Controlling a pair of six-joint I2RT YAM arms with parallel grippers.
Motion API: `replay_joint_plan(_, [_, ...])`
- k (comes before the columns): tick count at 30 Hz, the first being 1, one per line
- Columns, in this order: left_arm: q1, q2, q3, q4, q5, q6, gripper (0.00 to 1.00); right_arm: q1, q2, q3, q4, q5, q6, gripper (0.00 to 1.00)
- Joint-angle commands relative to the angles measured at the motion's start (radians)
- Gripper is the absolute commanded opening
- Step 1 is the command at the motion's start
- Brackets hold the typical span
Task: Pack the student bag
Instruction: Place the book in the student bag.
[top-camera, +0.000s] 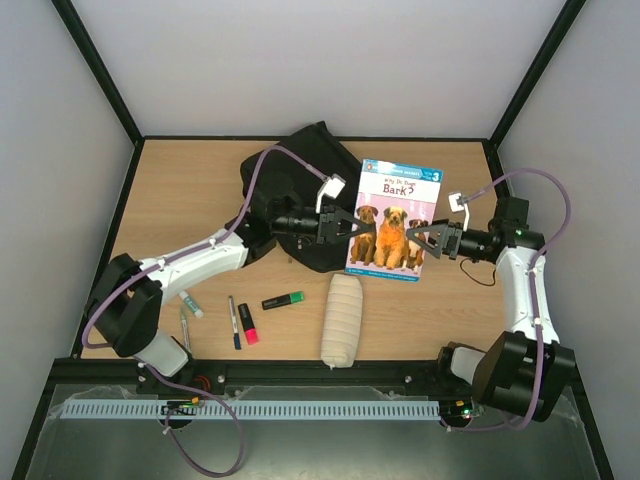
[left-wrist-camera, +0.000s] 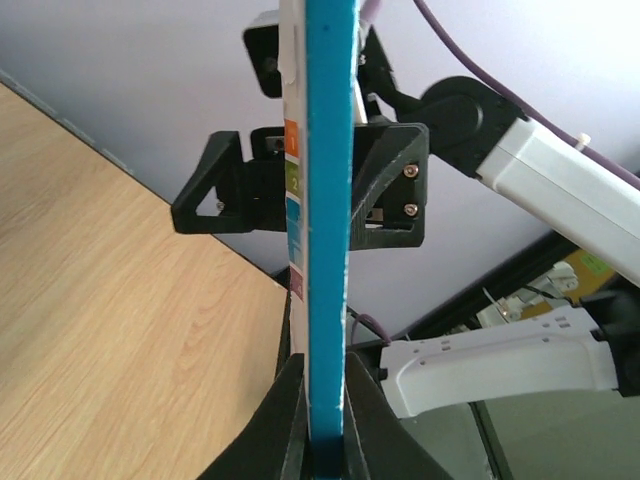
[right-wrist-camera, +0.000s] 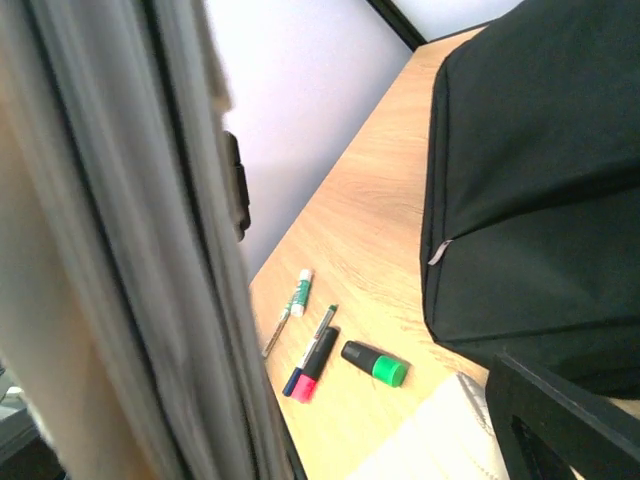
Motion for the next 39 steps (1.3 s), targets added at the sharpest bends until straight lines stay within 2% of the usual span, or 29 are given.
replay_joint_plan(1, [-0.016,0.012,0.051,0.082,0.045,0.001,0.02,0.017,0.014,0.012,-0.175,-0.103,-0.163,0.91])
replay_joint_plan(4, [-0.007,0.055,0.083,0.047,0.015,0.005,0.02,0.017,-0.014,0.014,-0.203,-0.145,-0.172,0.86])
replay_joint_plan(6, [0.003,0.066,0.092,0.001,-0.035,0.030,0.02,0.017,-0.058,-0.003,-0.134,-0.166,-0.086,0.81])
replay_joint_plan(9, [0.019,0.068,0.097,-0.083,-0.116,0.072,0.02,0.017,-0.127,-0.057,0.058,-0.214,0.108,0.74])
replay_joint_plan(12, [0.029,0.073,0.115,-0.168,-0.177,0.119,0.02,0.018,-0.140,-0.060,0.054,-0.228,0.111,0.65])
replay_joint_plan(21, [0.025,0.077,0.108,-0.132,-0.120,0.109,0.06,0.017,-0.124,-0.053,0.067,-0.142,0.126,0.41])
replay_joint_plan(25, [0.016,0.085,0.109,-0.121,-0.111,0.109,0.06,0.017,-0.088,-0.042,0.079,-0.108,0.133,0.25])
replay_joint_plan(27, [0.011,0.093,0.109,-0.125,-0.109,0.117,0.08,0.017,-0.061,-0.028,0.080,-0.086,0.131,0.13])
replay_joint_plan(29, [0.009,0.103,0.119,-0.157,-0.124,0.133,0.14,0.017,-0.040,-0.016,0.084,-0.057,0.125,0.04])
replay_joint_plan(32, [0.011,0.113,0.150,-0.275,-0.211,0.177,0.43,0.016,-0.015,0.002,0.088,-0.015,0.111,0.01])
replay_joint_plan(34, [0.016,0.093,0.149,-0.302,-0.243,0.191,0.54,0.005,-0.002,0.011,0.116,0.028,0.127,0.01])
replay_joint_plan(37, [0.020,0.027,0.138,-0.357,-0.374,0.218,0.63,-0.045,0.006,-0.006,0.219,0.089,0.208,0.01])
replay_joint_plan(39, [0.020,0.008,0.162,-0.451,-0.457,0.286,0.64,-0.067,-0.001,-0.036,0.306,0.215,0.244,0.01])
